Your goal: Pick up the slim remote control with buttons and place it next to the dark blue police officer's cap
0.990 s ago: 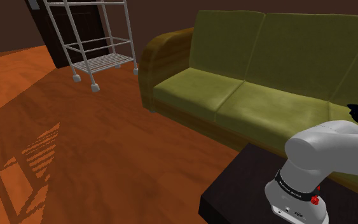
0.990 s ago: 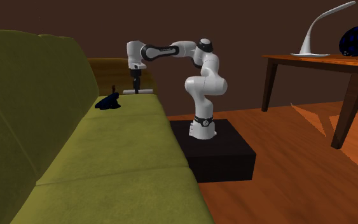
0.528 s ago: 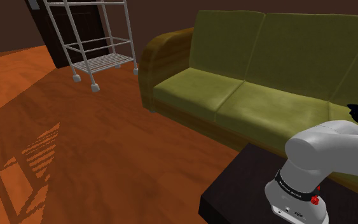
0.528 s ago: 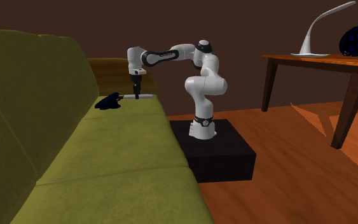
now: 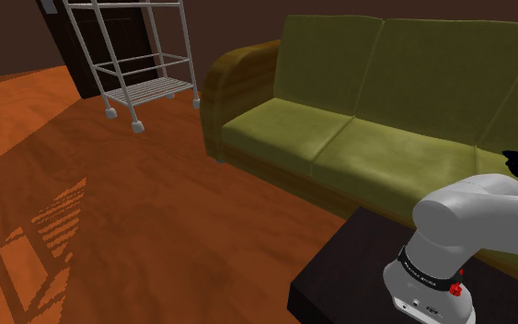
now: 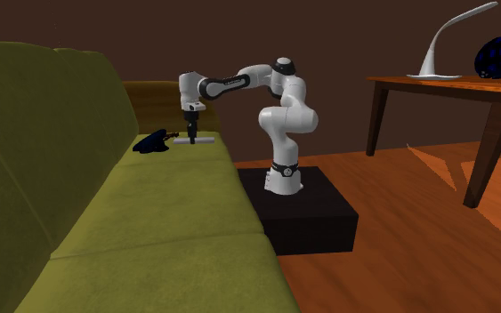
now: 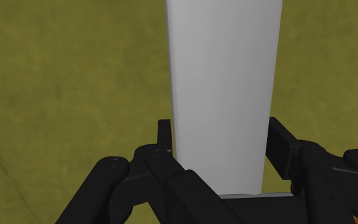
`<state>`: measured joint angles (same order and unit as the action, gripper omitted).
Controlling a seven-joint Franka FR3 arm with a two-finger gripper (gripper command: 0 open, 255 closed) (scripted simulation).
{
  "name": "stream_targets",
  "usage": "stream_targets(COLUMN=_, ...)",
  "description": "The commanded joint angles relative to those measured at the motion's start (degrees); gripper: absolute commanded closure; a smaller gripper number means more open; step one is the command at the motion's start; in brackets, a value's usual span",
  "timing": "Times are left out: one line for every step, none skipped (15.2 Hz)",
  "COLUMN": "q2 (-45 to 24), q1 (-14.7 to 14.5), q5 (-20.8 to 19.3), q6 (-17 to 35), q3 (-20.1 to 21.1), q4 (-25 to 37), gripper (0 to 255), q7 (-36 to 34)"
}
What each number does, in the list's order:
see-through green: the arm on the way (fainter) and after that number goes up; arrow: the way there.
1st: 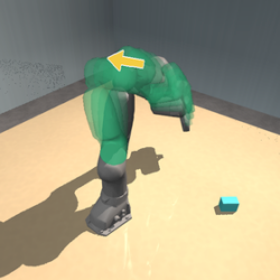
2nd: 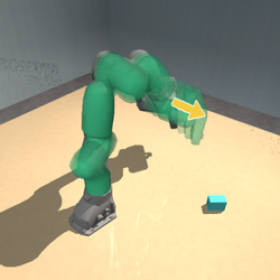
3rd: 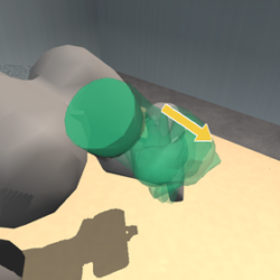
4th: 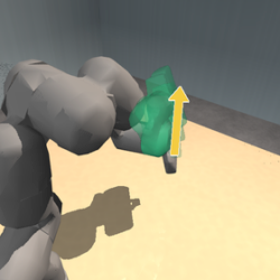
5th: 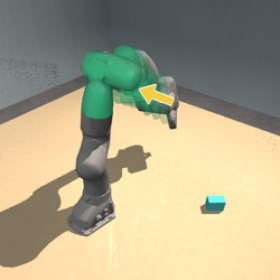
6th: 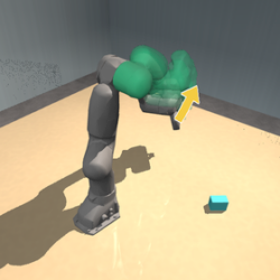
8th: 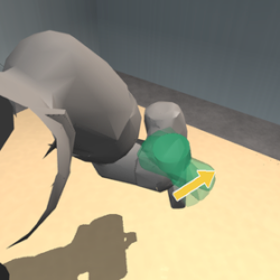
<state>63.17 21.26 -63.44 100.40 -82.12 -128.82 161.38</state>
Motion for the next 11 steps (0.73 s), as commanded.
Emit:
stream_targets(q2=0.0, q1=-0.1, q5=-0.1, q6=0.1, q3=-0.1, q4=0.0, gripper=255, q7=0.0)
stream_targets(q2=0.0, q1=-0.1, q5=-0.1, q6=0.1, q3=-0.1, q4=0.0, gripper=255, q7=0.0)
stream_targets(q2=0.0, q1=-0.1, q5=-0.1, q6=0.1, q3=-0.1, q4=0.0, gripper=255, q7=0.0)
stream_targets(q2=0.0, q1=-0.1, q5=-0.1, q6=0.1, q3=-0.1, q4=0.0, gripper=255, q7=0.0)
stream_targets(q2=0.0, q1=-0.1, q5=-0.1, q6=0.1, q3=-0.1, q4=0.0, gripper=255, q7=0.0)
stream_targets(q2=0.0, q1=-0.1, q5=-0.1, q6=0.1, q3=-0.1, q4=0.0, gripper=0, q7=0.0)
stream_targets(q2=0.0, q1=-0.1, q5=-0.1, q6=0.1, q3=-0.1, q4=0.0, gripper=0, q7=0.0)
stream_targets(q2=0.0, q1=-0.1, q5=-0.1, q6=0.1, q3=-0.1, q4=0.0, gripper=0, q7=0.0)
stream_targets(q2=0.0, q1=-0.1, q5=-0.1, q6=0.1, q3=-0.1, q4=0.0, gripper=0, q7=0.0)
stream_targets(q2=0.0, q1=-0.1, q5=-0.1, q6=0.1, q3=-0.1, q4=0.0, gripper=0, q7=0.0)
stream_targets(q2=0.0, q1=-0.1, q5=-0.1, q6=0.1, q3=-0.1, q4=0.0, gripper=0, q7=0.0)
